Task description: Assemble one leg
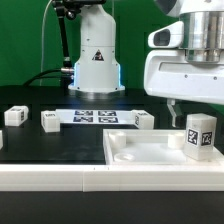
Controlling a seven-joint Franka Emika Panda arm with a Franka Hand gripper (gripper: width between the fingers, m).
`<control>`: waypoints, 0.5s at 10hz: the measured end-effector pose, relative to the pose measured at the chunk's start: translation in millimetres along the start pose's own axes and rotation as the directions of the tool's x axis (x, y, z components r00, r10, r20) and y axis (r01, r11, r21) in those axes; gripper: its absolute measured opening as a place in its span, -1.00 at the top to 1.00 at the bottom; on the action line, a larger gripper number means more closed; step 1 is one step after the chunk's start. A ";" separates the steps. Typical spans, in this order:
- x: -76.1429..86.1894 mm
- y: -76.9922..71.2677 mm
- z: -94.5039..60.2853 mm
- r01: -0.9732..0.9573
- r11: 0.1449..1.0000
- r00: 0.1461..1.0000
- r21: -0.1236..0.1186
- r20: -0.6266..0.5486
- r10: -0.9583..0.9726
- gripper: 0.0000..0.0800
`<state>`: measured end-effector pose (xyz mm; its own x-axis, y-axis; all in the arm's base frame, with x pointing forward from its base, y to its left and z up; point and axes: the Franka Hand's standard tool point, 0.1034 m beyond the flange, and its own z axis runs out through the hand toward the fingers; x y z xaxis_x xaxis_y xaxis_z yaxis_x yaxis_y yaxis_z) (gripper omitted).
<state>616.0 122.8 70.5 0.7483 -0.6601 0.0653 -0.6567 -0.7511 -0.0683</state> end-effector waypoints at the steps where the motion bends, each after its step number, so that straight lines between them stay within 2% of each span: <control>1: 0.4 0.0 -0.2 0.091 0.996 0.996 0.000 0.000 -0.091 -0.61; 5: 1.3 0.5 -0.3 0.382 0.924 0.924 -0.001 -0.001 -0.382 -0.62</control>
Offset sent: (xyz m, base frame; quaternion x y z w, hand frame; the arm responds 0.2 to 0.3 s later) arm 0.0014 0.0057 -0.0001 0.0111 -0.0158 -0.1407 0.9899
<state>616.7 121.6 70.8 0.9423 -0.3233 0.0872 -0.3212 -0.9463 -0.0376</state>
